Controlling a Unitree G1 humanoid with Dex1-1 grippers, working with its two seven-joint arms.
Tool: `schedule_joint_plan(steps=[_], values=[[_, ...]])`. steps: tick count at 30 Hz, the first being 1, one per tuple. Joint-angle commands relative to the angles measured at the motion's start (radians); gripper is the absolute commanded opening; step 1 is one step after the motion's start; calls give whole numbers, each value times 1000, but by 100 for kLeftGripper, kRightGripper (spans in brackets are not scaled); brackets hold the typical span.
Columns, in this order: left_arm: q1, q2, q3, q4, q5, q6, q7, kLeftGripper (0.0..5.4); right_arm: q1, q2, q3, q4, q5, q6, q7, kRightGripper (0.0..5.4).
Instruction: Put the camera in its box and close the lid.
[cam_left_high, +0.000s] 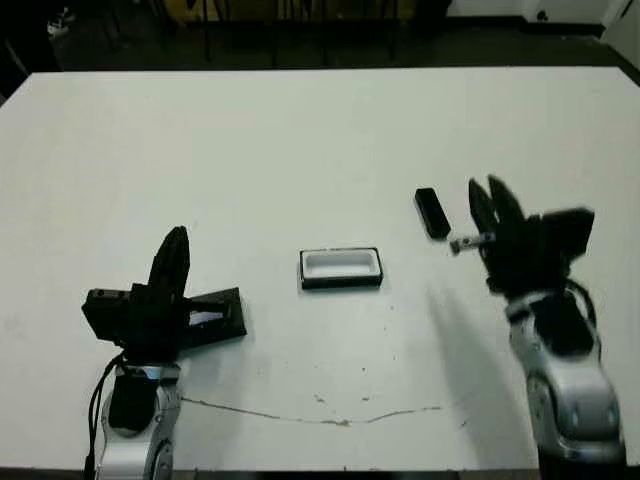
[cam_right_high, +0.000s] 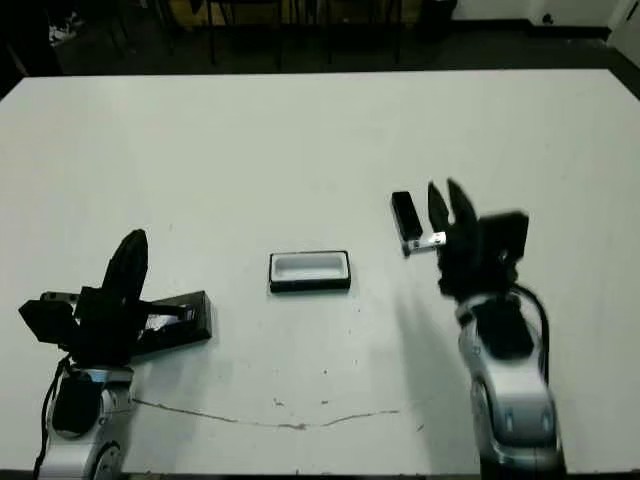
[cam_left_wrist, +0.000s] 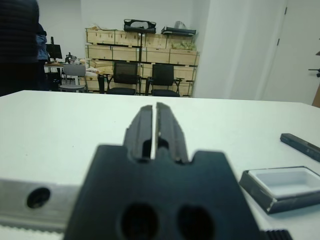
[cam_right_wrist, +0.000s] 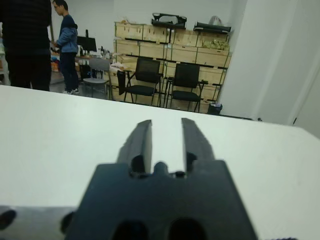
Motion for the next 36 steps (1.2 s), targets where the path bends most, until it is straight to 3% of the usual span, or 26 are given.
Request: schedule_joint_plan(steps=[1, 14, 22, 27, 36], values=[[21, 8, 6, 12, 7, 13, 2, 0, -76, -26, 9, 92, -17, 71, 9, 162], [16, 9, 8, 3, 6, 30, 0, 0, -284, -67, 53, 396, -34, 149, 109, 389], [23, 9, 8, 2, -4, 30, -6, 0, -308, -28, 48, 475, -52, 186, 51, 532], [27, 8, 9, 0, -2, 29, -5, 0, -305, 4, 20, 499, -29, 235, 18, 539], [30, 9, 9, 4, -7, 25, -15, 0, -275, 18, 32, 548, -64, 221, -27, 539]])
